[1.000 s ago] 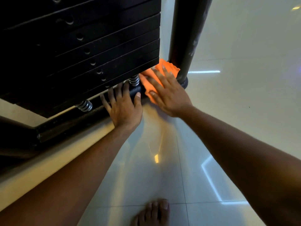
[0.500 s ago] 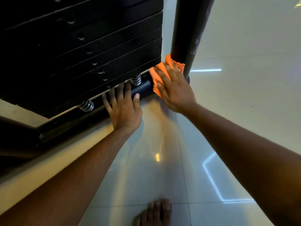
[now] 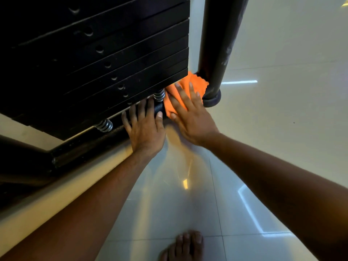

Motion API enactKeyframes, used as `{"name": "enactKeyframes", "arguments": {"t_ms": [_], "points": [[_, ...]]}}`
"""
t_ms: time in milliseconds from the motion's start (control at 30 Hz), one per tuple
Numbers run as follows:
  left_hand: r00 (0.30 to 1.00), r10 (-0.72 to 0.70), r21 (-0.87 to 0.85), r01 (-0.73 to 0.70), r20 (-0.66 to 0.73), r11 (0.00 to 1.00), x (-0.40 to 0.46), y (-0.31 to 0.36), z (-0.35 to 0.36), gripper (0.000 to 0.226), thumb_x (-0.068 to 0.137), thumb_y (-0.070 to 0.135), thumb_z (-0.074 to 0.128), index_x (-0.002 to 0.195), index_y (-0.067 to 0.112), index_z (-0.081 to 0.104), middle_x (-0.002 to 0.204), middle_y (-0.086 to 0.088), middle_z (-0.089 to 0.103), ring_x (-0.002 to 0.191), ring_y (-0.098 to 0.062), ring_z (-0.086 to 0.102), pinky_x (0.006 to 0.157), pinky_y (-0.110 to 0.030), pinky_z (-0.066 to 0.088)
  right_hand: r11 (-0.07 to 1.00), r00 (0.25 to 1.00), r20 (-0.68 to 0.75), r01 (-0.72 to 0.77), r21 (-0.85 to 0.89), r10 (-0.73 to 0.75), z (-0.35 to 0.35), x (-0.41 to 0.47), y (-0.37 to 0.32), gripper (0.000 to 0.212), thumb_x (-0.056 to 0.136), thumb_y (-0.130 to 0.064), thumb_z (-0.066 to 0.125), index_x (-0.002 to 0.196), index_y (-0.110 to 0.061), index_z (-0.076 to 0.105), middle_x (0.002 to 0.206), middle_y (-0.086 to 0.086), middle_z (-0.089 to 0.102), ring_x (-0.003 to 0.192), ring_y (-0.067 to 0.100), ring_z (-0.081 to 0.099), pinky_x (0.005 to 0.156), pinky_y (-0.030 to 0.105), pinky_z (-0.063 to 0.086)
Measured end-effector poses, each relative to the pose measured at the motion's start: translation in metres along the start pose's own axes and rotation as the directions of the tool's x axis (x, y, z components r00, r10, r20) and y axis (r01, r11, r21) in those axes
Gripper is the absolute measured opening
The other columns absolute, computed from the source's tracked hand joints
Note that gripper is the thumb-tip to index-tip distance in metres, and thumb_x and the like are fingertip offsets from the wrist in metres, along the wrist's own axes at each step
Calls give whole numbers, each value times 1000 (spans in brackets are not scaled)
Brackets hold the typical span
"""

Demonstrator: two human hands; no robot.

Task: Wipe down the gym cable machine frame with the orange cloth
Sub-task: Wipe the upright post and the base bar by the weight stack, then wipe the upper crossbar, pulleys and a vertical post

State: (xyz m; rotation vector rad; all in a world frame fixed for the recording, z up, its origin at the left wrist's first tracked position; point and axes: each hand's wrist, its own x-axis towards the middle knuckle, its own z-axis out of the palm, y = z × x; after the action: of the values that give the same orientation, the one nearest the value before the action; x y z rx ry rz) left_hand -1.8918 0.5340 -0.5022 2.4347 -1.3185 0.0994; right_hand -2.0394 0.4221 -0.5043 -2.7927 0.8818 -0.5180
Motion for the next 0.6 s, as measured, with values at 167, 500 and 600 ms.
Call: {"name": "enactKeyframes", "arguments": {"t_ms": [167,500,600], "points": [[1000,6,12,-6,16,1000,-1,2,-1,59,112,45,40,167,24,32,174,-2,30,163,-30,16,130,-59,0,991,1000,23,-4,-136,7,-17,1,49,67,118,-53,27,175,-30,1,183,7,-4,168,34,-9,134,63,1],[1000,-1,-5,1,-13,1000,-1,3,2,59,110,44,45,165,25,37,174,-1,32,163,-30,17,130,-58,1,984,990,108,110,-137,-95,-16,-4,40,68,118,-55,28,175,-31,2,183,4,-5,168,34,-10,133,65,4],[999,11,26,-9,-51,1000,-3,2,4,58,110,44,44,163,22,40,172,-3,35,162,-32,22,129,-59,4,994,995,61,-84,69,80,-23,-1,40,65,118,-54,32,175,-36,8,183,-1,-4,168,32,-10,132,68,12]]}}
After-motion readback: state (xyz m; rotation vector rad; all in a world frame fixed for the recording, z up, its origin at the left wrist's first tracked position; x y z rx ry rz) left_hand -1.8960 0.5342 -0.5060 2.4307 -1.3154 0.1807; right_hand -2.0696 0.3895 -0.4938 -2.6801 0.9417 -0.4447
